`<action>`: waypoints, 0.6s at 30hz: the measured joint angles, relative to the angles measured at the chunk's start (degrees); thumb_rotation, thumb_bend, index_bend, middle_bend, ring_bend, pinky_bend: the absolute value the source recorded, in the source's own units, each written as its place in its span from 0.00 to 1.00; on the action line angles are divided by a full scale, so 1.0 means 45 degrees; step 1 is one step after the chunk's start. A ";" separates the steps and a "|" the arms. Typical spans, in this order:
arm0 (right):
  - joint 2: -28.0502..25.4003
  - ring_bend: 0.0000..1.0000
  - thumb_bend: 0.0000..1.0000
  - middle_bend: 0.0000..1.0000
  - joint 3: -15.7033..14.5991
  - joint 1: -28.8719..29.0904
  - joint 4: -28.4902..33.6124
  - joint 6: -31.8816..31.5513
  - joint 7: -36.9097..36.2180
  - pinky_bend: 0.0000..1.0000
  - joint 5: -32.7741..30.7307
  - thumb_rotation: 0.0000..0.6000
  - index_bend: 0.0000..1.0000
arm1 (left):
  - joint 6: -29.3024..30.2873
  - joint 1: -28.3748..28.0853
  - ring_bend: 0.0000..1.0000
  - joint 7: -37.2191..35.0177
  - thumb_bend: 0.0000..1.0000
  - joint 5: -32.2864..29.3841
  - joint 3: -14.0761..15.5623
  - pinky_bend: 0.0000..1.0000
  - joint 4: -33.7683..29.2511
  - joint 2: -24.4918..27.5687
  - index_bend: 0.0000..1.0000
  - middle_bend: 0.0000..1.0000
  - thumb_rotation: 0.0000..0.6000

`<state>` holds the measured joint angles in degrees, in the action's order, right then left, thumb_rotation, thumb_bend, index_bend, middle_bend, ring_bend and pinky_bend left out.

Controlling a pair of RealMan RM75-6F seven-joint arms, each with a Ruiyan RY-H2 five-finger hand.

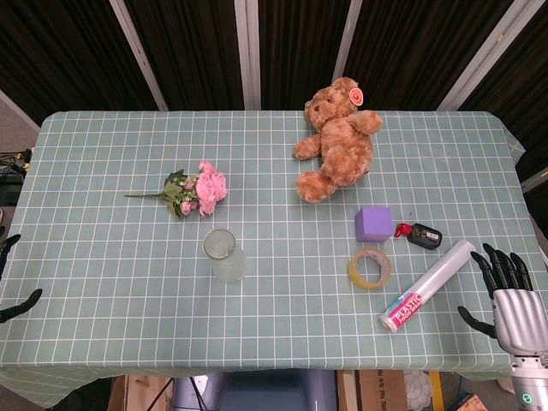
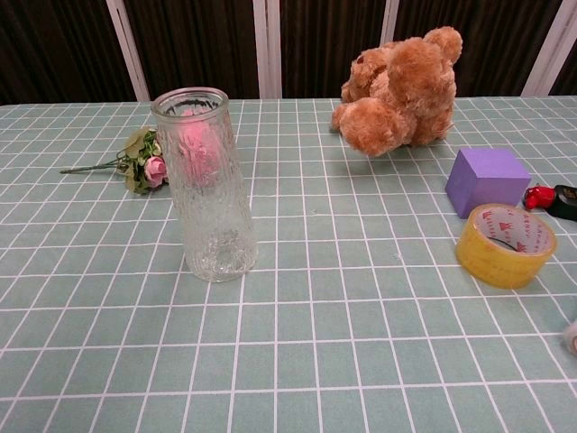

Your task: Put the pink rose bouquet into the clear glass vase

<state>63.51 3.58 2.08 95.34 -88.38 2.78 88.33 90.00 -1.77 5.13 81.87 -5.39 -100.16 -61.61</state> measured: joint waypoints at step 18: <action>-0.0008 0.09 0.20 0.08 -0.0040 -0.0024 0.0050 -0.0016 0.0096 0.00 0.0016 1.00 0.13 | -0.0102 -0.0034 0.00 0.0097 0.25 -0.0059 -0.0002 0.03 -0.0037 -0.0031 0.13 0.01 1.00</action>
<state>63.48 3.40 1.97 95.57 -88.45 3.21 88.41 89.54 -1.93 5.56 81.61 -5.40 -100.32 -61.76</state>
